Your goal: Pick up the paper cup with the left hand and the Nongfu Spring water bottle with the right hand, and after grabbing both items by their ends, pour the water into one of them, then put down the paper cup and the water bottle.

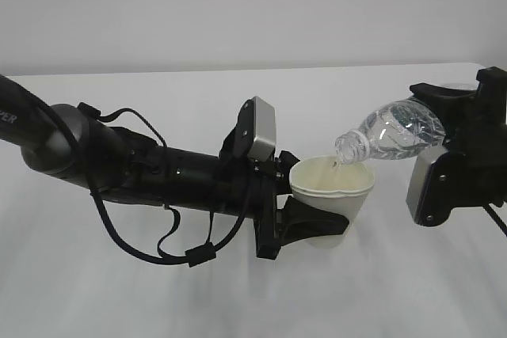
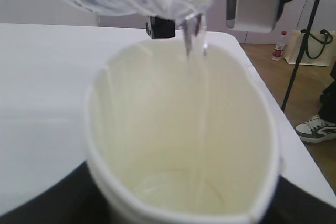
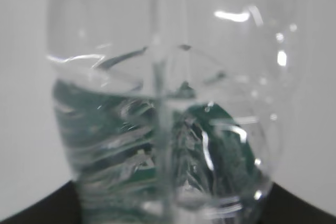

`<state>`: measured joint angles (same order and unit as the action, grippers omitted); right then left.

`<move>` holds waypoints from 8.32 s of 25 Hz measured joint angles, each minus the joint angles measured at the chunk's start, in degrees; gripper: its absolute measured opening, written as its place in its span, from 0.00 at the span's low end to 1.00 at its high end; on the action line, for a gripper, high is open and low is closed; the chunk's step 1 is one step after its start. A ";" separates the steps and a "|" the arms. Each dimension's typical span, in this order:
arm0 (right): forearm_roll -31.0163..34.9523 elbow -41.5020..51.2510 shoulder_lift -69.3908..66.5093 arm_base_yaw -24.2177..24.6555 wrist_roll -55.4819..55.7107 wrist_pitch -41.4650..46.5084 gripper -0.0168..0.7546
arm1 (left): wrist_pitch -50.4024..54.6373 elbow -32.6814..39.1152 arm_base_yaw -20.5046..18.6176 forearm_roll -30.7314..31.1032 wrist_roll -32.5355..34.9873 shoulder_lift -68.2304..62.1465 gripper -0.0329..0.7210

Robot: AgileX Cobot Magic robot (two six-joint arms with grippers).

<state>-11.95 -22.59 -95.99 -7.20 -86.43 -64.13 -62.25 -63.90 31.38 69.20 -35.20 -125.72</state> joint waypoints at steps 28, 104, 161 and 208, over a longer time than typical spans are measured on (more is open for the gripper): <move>0.00 0.00 0.00 0.00 -1.02 0.00 0.48 | 0.09 0.00 0.00 0.09 0.00 0.00 0.61; 0.00 0.00 0.00 0.00 -2.52 0.00 0.48 | 0.45 0.00 0.00 0.22 0.00 0.00 0.61; -0.27 0.00 0.00 0.00 -3.51 0.00 0.48 | 0.52 0.00 0.00 0.26 0.00 0.00 0.61; -0.27 0.00 0.00 0.00 -4.18 0.00 0.48 | 0.83 0.00 0.00 0.47 0.00 0.00 0.61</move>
<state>-12.23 -22.59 -95.99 -7.20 -90.61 -64.13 -61.41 -63.90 31.38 69.67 -35.20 -125.72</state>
